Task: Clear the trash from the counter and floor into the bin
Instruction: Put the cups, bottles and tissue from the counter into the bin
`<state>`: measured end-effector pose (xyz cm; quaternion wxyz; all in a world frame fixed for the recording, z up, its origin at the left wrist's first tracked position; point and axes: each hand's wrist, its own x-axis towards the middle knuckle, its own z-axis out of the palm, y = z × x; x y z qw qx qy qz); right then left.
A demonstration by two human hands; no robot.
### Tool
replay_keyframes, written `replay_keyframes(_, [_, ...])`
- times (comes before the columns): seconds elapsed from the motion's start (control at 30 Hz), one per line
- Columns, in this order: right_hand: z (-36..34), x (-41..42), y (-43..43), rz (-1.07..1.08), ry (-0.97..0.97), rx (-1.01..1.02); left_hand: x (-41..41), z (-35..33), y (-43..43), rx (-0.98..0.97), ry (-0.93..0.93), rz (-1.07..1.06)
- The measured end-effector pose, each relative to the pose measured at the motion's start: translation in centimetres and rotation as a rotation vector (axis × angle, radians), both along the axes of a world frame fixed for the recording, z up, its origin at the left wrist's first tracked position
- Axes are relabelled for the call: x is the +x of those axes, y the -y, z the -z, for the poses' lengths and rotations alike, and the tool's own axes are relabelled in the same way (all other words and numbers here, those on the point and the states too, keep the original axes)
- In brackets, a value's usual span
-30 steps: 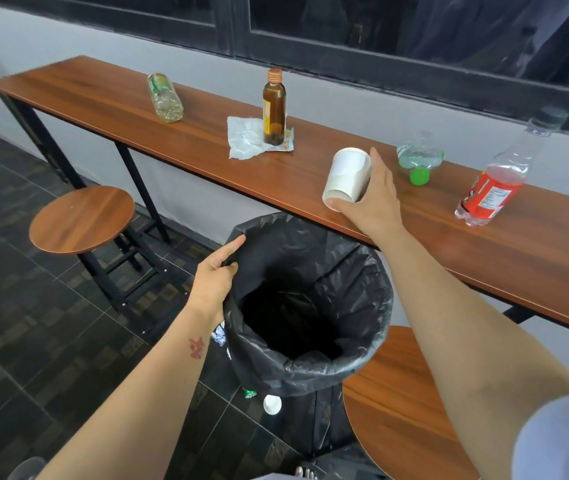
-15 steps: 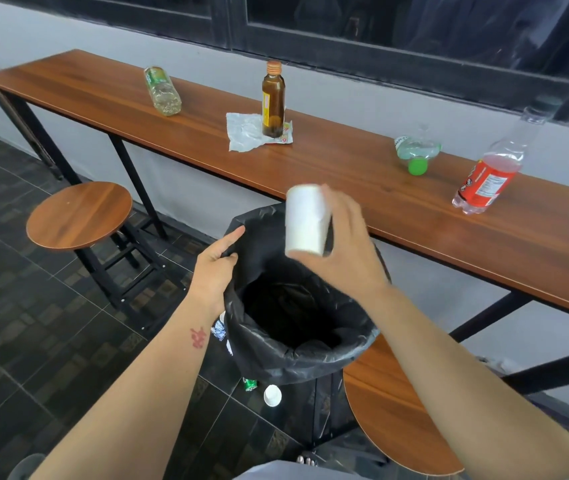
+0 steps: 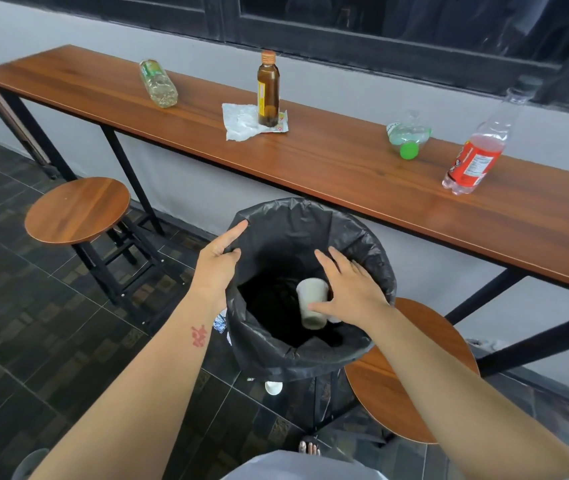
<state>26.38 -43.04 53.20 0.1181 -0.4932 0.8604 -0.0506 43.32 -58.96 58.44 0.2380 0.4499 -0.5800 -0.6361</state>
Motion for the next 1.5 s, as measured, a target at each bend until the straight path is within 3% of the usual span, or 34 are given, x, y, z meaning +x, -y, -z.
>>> replay_keyframes(0.2, [-1.8,0.4,-1.5,0.1,0.008,-0.251,-0.8,0.3,-0.7,-0.03,-0.025,0.035])
replay_keyframes(0.4, [-6.9,-0.4,-3.5,0.233,-0.092,-0.811,-1.7,0.3,-1.3,-0.029,-0.05,0.088])
replay_keyframes(0.57, [-9.8,-5.7,-4.5,0.601,-0.172,-1.058,-2.8,0.4,-1.3,-0.032,-0.031,0.111])
replay_keyframes(0.7, [-9.1,-11.1,-4.4,0.78,-0.143,-1.003,-3.6,0.6,-1.2,-0.014,-0.015,0.114])
replay_keyframes(0.87, [-9.6,-14.8,-3.2,0.894,0.031,-0.916,-4.6,1.0,-0.7,0.025,-0.022,0.108])
replay_keyframes(1.13, [-8.8,-17.5,-2.0,0.977,0.127,-1.018,-5.7,1.3,-0.1,0.052,-0.02,0.106])
replay_keyframes(1.3, [-9.5,-16.0,-2.5,0.907,0.139,-1.078,-5.9,1.2,-0.1,0.074,-0.016,0.099])
replay_keyframes(1.5, [-9.5,-8.1,-2.1,0.64,0.214,-1.104,-5.3,1.3,0.2,0.045,-0.013,0.085])
